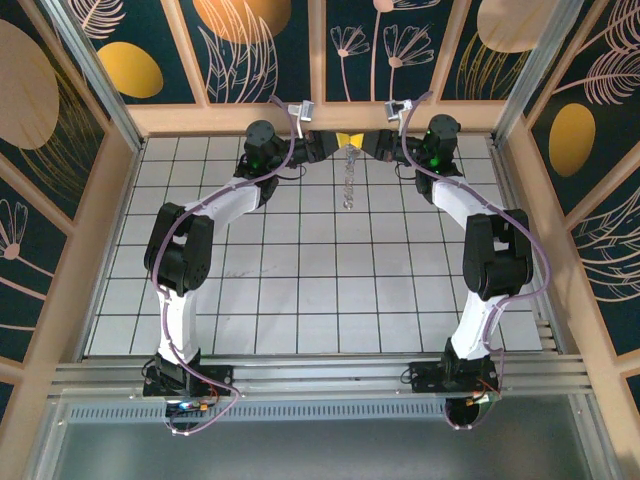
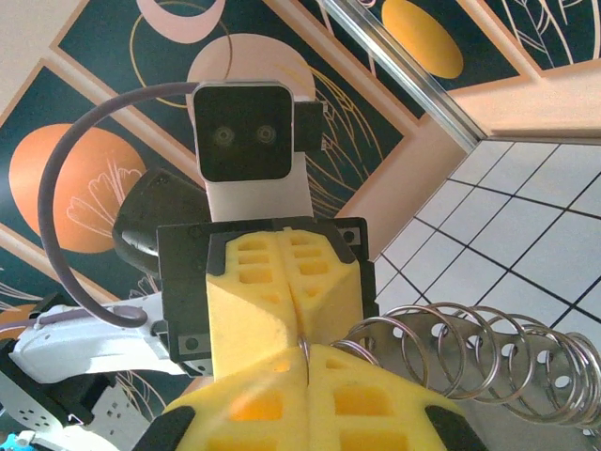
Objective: Put the keys on the keyring
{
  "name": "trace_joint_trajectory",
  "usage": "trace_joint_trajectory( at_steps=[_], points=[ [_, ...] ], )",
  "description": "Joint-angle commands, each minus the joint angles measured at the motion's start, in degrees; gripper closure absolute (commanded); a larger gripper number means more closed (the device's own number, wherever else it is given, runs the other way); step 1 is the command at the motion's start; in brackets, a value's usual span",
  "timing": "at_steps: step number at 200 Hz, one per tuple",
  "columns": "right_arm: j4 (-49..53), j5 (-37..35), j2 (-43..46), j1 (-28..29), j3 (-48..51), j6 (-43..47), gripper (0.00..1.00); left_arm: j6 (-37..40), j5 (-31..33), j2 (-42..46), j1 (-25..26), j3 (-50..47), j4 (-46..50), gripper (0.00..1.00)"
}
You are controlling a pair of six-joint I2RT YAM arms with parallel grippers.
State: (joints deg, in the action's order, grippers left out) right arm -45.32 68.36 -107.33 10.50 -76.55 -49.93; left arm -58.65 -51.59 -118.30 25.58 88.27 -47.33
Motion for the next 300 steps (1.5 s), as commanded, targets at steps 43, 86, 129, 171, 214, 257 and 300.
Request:
trace_joint_trajectory(
  at_steps=[43,86,129,171,214,257,300],
  points=[
    [-4.3,-5.4,4.7,0.4,5.1,-1.3,1.00,-3.1,-0.8,1.7,1.5,-2.7,-8.2,1.00],
    [-6.1,-7.9,6.9,0.5,8.8,-2.6,1.00,-1.7,-0.2,3.3,2.0,-4.1,-7.9,1.00],
    [-7.8,-10.2,8.8,0.5,11.4,-3.9,1.00,-1.3,1.1,4.5,2.2,-5.6,-8.6,1.00],
    [-9.4,-12.3,11.2,0.6,14.3,-4.4,1.00,-1.0,1.1,4.9,2.4,-5.9,-8.9,1.00],
    [-9.5,-14.1,12.8,1.5,16.0,-4.0,1.00,-0.4,0.9,5.0,2.8,-6.1,-9.1,1.00],
    [-7.3,-15.0,13.5,2.6,15.6,-1.9,1.00,0.6,1.2,5.4,2.9,-6.2,-8.4,1.00],
    [-4.6,-16.1,14.2,2.6,14.9,0.0,1.00,2.1,2.7,6.3,2.9,-7.2,-7.6,1.00]
  ],
)
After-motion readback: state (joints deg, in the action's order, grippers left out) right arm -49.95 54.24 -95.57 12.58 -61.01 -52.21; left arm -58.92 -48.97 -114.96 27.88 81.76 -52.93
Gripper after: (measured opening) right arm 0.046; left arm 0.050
